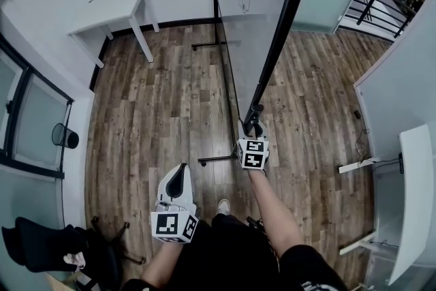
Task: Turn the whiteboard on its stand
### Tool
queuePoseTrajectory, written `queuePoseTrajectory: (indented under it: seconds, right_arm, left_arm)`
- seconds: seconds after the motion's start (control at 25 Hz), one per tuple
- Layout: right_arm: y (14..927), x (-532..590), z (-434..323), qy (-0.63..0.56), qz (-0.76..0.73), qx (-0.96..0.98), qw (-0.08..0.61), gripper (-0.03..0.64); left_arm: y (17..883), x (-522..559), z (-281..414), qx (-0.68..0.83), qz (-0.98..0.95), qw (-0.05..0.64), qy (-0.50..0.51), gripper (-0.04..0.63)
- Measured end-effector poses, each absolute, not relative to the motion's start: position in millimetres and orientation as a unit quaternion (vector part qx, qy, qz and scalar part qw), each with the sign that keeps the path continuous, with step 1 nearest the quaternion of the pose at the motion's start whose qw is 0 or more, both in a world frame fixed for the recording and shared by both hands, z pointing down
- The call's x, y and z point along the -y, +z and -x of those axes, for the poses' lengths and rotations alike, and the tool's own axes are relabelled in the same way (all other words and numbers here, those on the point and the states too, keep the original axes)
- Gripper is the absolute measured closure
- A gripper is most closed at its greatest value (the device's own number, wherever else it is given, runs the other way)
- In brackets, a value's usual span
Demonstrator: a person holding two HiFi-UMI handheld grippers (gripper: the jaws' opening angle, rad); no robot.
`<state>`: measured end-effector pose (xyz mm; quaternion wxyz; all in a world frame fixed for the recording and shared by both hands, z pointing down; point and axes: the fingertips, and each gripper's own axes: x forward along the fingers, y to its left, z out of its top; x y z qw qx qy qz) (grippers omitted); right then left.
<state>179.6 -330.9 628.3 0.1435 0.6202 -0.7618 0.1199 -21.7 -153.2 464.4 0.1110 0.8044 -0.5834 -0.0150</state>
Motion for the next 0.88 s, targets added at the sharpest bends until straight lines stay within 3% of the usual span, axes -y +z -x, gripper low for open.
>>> queuePoseTrajectory:
  seconds: [0.88]
  right_arm:
    - [629,278,-105,0.124,-0.611,0.769,0.143,0.425]
  left_arm:
    - [459,80,79,0.592,-0.799,0.109,-0.02,0.577]
